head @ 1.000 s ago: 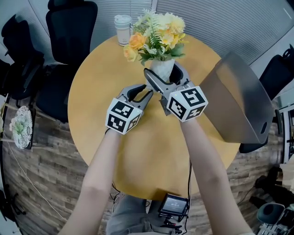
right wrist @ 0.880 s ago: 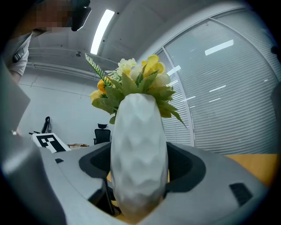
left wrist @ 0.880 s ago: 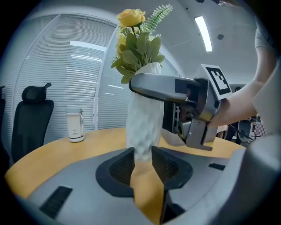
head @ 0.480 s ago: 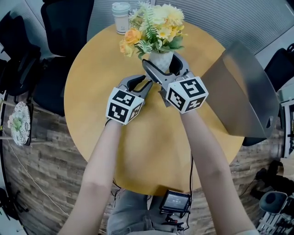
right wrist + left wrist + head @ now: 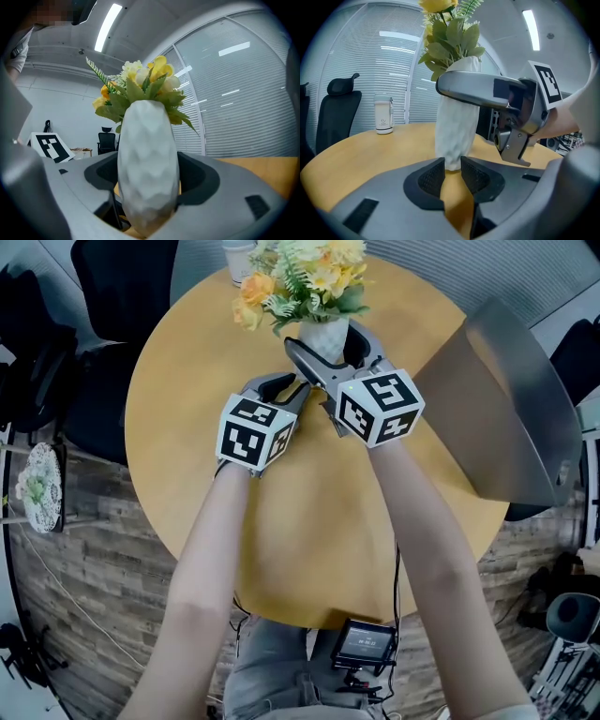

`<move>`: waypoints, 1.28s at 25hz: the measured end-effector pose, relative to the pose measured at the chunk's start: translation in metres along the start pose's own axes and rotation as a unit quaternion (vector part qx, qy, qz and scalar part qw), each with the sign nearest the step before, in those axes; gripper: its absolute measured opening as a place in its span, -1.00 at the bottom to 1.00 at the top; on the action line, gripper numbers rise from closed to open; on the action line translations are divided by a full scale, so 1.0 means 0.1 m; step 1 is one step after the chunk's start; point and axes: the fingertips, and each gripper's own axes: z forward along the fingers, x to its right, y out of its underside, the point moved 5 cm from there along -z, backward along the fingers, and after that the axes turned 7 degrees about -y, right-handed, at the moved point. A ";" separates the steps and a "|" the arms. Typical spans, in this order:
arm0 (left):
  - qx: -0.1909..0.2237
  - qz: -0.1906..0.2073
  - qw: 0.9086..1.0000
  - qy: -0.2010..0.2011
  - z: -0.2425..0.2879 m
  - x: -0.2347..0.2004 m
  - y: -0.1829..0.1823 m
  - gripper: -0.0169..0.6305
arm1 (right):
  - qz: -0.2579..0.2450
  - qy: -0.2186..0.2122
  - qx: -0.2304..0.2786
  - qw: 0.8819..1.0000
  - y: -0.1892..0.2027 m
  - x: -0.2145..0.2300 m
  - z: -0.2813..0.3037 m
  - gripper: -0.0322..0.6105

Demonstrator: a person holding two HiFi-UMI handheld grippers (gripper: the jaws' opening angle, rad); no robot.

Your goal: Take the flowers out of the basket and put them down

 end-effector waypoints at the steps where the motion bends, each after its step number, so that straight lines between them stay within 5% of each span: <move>1: -0.003 0.003 1.000 0.000 0.00 0.01 0.00 -0.62 | 0.002 0.001 0.000 1.000 0.01 0.00 0.00 0.26; 17: -0.060 0.032 0.998 -0.016 0.07 0.05 0.04 -0.62 | 0.013 0.019 0.009 1.000 0.14 0.07 -0.01 0.26; 32: -0.060 -0.034 0.997 -0.033 -0.19 -0.12 -0.03 -0.62 | -0.009 0.010 0.007 1.000 0.13 0.03 0.03 0.26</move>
